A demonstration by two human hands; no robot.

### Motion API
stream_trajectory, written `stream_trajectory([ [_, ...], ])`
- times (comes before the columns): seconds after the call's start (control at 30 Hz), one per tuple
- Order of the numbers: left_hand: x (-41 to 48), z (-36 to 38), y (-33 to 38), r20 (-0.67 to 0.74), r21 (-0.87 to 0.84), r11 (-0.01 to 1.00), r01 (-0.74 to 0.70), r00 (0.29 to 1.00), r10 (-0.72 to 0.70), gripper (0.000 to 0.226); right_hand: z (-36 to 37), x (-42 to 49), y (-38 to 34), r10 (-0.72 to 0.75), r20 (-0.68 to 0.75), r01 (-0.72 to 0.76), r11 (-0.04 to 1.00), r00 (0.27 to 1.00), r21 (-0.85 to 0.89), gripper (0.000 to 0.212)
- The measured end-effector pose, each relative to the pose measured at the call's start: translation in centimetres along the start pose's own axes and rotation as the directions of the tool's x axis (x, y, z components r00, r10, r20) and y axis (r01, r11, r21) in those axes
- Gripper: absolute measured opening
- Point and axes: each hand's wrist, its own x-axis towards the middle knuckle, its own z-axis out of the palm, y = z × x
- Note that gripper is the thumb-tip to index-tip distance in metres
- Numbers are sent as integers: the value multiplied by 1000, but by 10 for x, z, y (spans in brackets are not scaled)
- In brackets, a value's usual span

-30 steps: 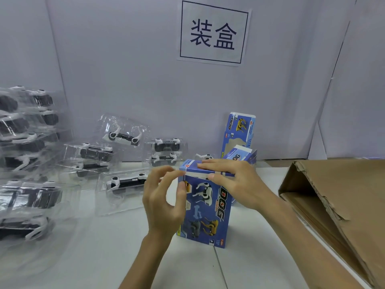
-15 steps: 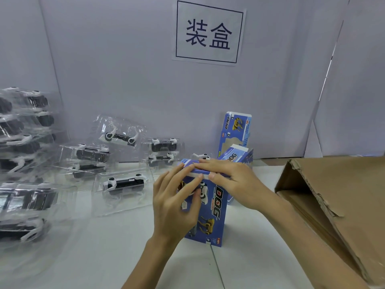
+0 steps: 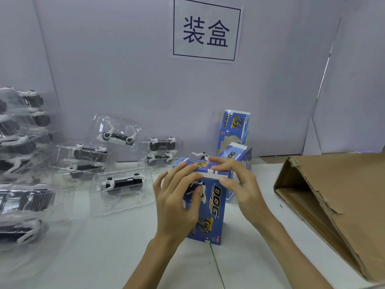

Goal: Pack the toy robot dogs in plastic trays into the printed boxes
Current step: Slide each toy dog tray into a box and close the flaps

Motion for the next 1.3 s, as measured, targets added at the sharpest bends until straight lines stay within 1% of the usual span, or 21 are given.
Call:
stream_trajectory([
  [0.07, 1, -1, 1, 9, 3, 1000, 3, 1000, -3, 24, -2, -5, -2, 25, 4, -25, 998, 1000, 55, 19],
  [0.13, 1, 0, 4, 23, 14, 1000, 4, 1000, -4, 25, -1, -5, -6, 29, -9, -29, 998, 1000, 56, 15],
  [0.27, -2, 4, 11, 41, 3, 1000, 18, 999, -18, 30, 6, 0, -11, 52, -97, -49, 998, 994, 35, 24],
  [0.3, -3, 6, 13, 47, -9, 1000, 19, 999, -19, 31, 8, 0, -12, 48, -126, -46, 999, 991, 26, 21],
  [0.37, -4, 9, 15, 71, -24, 999, 22, 997, -21, 34, 13, -1, -13, 38, -160, -34, 999, 986, 30, 7],
  [0.47, -4, 9, 14, 86, -40, 999, 34, 996, -30, 35, 18, -2, -13, 15, -194, -9, 999, 981, 32, 11],
  [0.53, -3, 7, 11, 77, -17, 1000, 12, 997, -11, 32, 18, -4, -9, -14, -169, 15, 1000, 985, 9, 13],
  [0.6, -1, 5, 8, 71, 10, 1000, -24, 997, 24, 30, 13, -8, -2, -39, -108, 33, 998, 993, -51, 18],
  [0.67, 0, 4, 3, 80, 0, 998, -55, 995, 55, 30, 6, -12, 4, -40, -56, 33, 993, 998, -114, 27],
  [0.73, 1, 2, -2, 84, -15, 999, -48, 995, 49, 33, 2, -13, 6, -36, -47, 29, 991, 998, -134, 30],
  [0.83, 4, -3, -8, 65, 7, 1000, -4, 998, 3, 38, 3, -14, 5, -13, -52, 8, 995, 999, -99, 34],
  [1.13, 8, -5, -9, 5, 13, 1000, -9, 1000, 9, 26, 7, -16, 4, -11, -114, 5, 999, 993, -51, 28],
  [1.3, 9, -5, -9, -3, 8, 1000, -21, 1000, 21, 24, 7, -16, 5, 4, -113, -6, 1000, 994, -14, 27],
])
